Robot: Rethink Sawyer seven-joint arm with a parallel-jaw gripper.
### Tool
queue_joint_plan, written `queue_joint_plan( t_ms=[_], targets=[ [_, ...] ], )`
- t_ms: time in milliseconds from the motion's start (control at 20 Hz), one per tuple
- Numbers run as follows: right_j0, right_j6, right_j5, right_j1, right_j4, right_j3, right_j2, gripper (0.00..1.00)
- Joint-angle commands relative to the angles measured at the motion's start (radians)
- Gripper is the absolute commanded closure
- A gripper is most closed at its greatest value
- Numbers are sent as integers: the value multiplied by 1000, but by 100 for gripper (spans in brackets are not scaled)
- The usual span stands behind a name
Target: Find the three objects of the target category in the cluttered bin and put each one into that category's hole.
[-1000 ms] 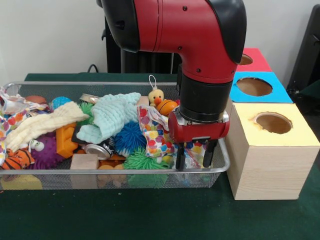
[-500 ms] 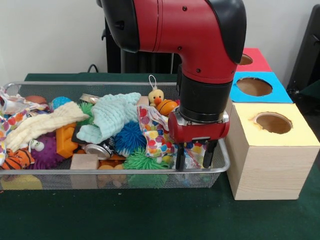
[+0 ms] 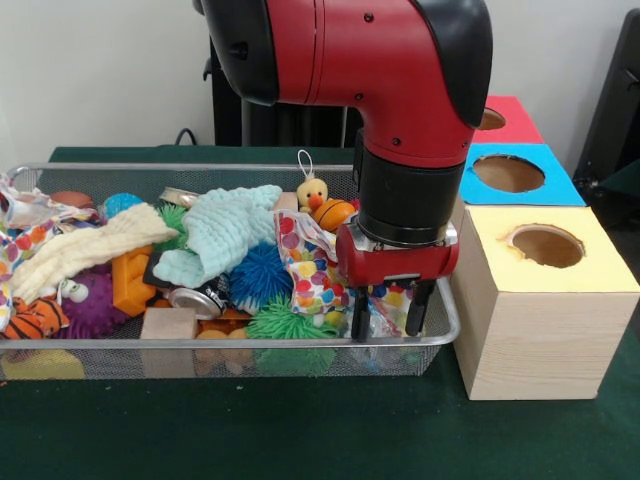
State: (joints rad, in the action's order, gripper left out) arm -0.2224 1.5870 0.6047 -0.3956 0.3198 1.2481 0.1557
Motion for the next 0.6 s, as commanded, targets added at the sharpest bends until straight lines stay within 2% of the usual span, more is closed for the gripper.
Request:
queue_joint_plan(
  t_ms=[50, 600],
  targets=[
    [-9, 150, -88, 135, 8, -11, -7, 0],
    [-2, 157, -90, 138, -1, -14, -13, 0]
  ],
)
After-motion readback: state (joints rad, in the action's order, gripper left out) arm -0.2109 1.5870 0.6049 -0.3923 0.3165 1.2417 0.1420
